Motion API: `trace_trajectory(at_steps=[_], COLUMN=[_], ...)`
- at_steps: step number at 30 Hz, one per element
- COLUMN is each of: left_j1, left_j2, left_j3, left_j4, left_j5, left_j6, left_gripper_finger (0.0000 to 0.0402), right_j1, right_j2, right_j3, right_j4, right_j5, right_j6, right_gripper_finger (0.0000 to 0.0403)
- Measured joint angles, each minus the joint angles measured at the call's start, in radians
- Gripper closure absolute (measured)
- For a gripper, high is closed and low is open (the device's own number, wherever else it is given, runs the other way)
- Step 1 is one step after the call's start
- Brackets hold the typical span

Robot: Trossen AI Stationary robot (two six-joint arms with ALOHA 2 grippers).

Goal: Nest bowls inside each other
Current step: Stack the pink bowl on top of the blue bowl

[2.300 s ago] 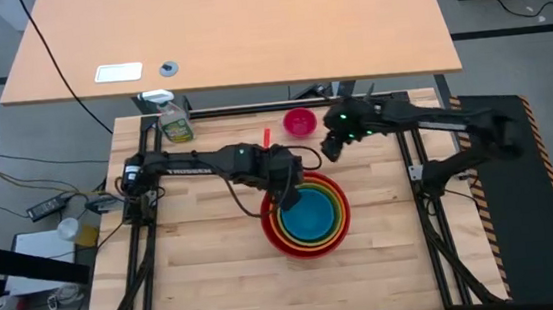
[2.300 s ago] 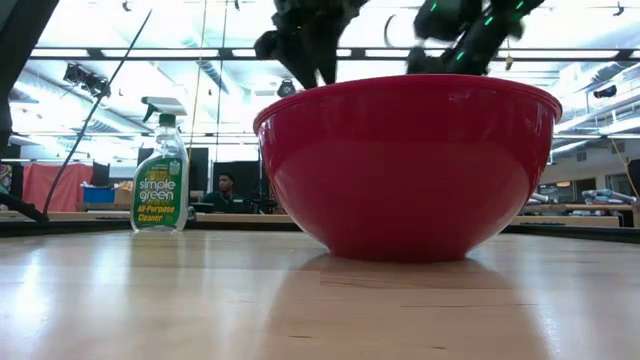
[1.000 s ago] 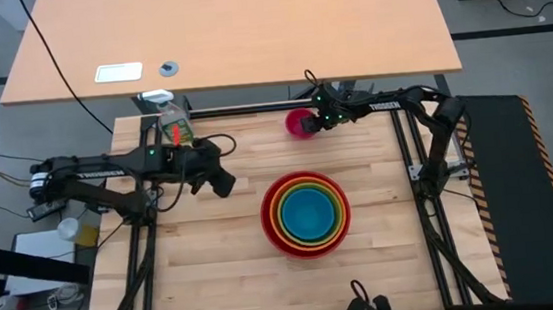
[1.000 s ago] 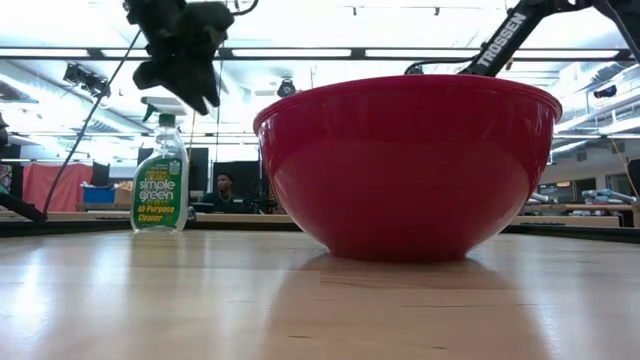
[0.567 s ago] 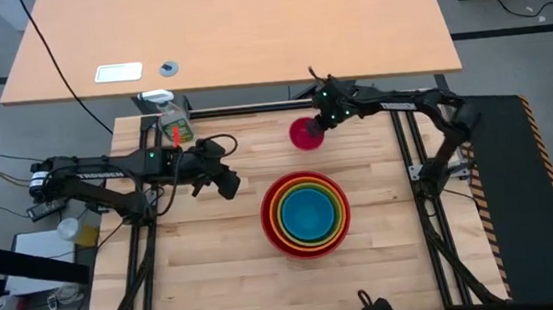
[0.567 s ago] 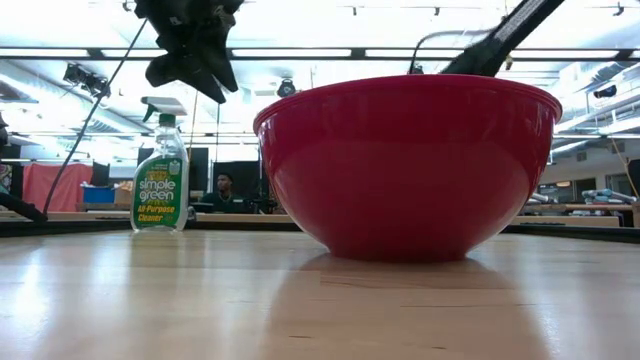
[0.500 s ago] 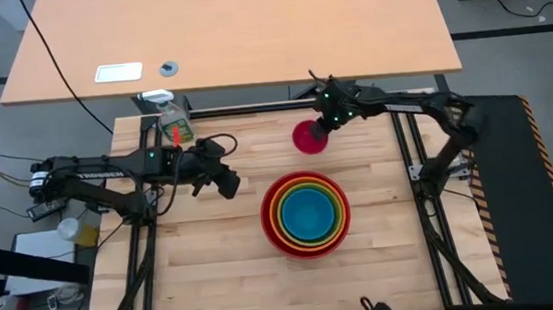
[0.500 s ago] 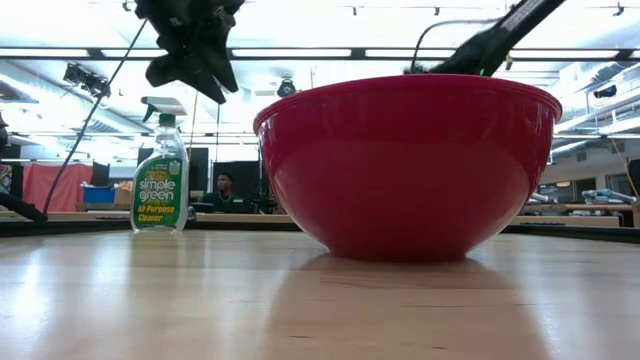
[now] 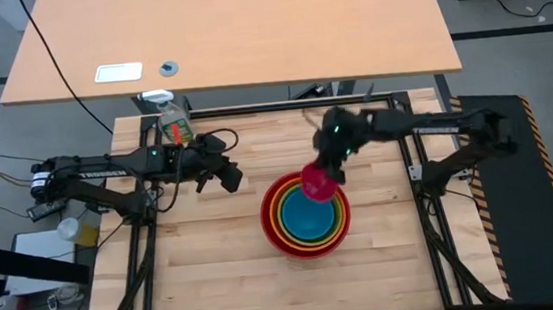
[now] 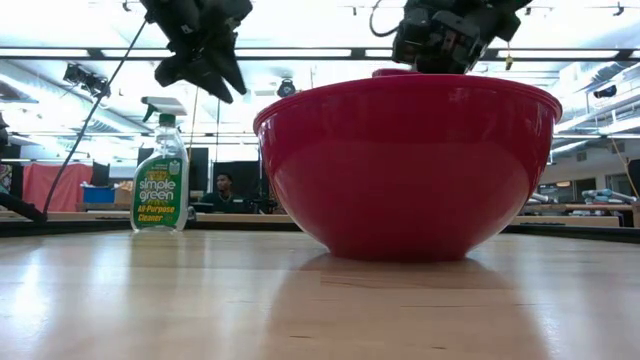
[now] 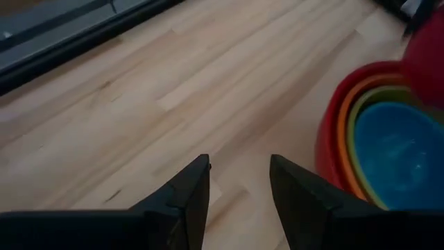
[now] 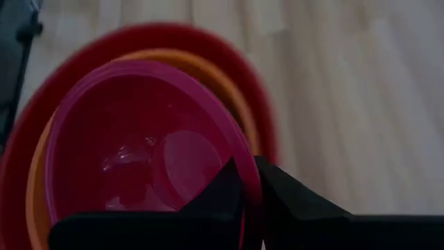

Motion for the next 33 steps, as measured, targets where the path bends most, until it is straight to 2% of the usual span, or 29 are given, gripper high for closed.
trace_trajectory(at_steps=[6, 12, 19, 23, 27, 33], left_j1=[-0.005, -0.01, -0.017, -0.027, -0.027, -0.027], left_j2=[0.006, 0.006, 0.006, 0.006, 0.006, 0.006], left_j3=[0.0, 0.0, 0.0, 0.0, 0.0, 0.0], left_j4=[0.05, 0.05, 0.052, 0.059, 0.069, 0.071], left_j5=[-0.002, 0.0, 0.0, 0.0, 0.0, 0.0], left_j6=[-0.009, -0.058, -0.116, -0.118, -0.118, -0.078], left_gripper_finger=[0.0249, 0.0249, 0.0249, 0.0249, 0.0249, 0.0249], right_j1=[0.178, 0.265, 0.302, 0.306, 0.306, 0.266], right_j2=[0.114, 0.19, 0.216, 0.213, 0.21, 0.174], right_j3=[0.0, 0.0, 0.0, 0.0, 0.0, 0.075], right_j4=[0.048, 0.059, 0.062, 0.065, 0.064, -0.037], right_j5=[0.099, 0.254, 0.27, 0.27, 0.27, 0.284], right_j6=[0.07, 0.075, 0.049, 0.03, 0.018, 0.07], right_gripper_finger=[0.0361, 0.0361, 0.0354, 0.0329, 0.0285, 0.0232])
